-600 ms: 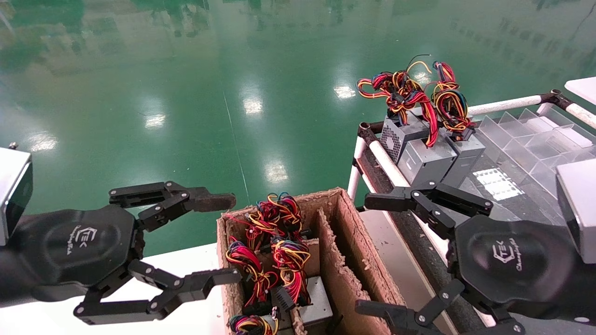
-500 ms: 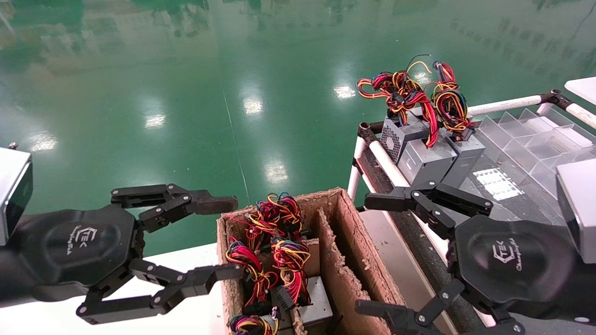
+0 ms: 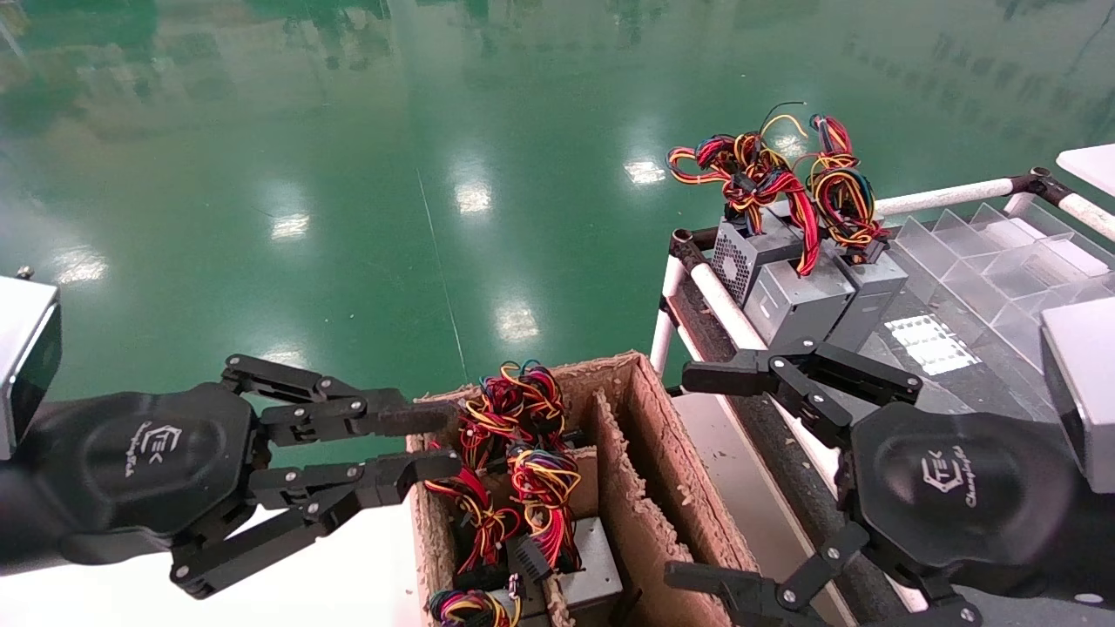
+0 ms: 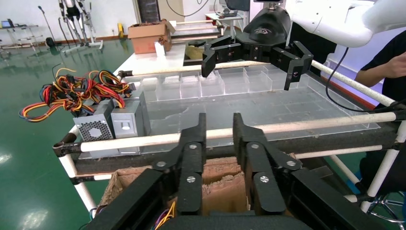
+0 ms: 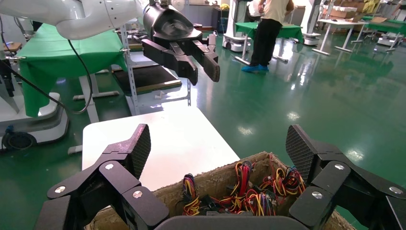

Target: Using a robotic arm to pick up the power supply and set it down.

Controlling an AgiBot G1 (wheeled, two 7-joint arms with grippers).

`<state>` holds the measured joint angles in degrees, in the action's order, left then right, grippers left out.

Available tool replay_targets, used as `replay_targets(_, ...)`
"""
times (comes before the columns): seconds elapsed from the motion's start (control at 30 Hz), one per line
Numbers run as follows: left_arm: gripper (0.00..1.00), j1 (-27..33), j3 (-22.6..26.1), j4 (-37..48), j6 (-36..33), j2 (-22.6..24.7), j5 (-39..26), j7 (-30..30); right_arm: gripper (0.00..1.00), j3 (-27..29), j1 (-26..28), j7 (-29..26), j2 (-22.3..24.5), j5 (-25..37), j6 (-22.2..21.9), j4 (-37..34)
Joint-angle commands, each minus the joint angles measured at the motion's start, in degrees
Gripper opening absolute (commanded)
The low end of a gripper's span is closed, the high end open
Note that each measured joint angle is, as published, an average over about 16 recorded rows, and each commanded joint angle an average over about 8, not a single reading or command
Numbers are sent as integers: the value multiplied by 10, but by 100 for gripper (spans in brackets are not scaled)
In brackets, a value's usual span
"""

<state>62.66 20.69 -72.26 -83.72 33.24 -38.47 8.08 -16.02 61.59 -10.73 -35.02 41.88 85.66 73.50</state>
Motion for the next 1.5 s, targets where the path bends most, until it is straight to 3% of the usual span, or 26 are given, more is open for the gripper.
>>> replay_targets(0.03, 0, 0, 0, 0, 0, 0, 0, 0, 100, 0, 0, 0, 0, 0, 0, 0)
replay_targets(0.47, 0, 0, 0, 0, 0, 0, 0, 0, 100, 0, 0, 0, 0, 0, 0, 0)
replay_targets(0.5, 6, 0, 0, 0, 0, 0, 0, 0, 100, 0, 0, 0, 0, 0, 0, 0)
replay_targets(0.73, 93, 0, 0, 0, 0, 0, 0, 0, 100, 0, 0, 0, 0, 0, 0, 0)
replay_targets(0.77, 100, 0, 0, 0, 0, 0, 0, 0, 100, 0, 0, 0, 0, 0, 0, 0)
replay_targets(1.27, 100, 0, 0, 0, 0, 0, 0, 0, 100, -1, 0, 0, 0, 1, -1, 0)
replay_targets(1.5, 100, 0, 0, 0, 0, 0, 0, 0, 100, -12, -3, 2, -6, 34, -22, 0)
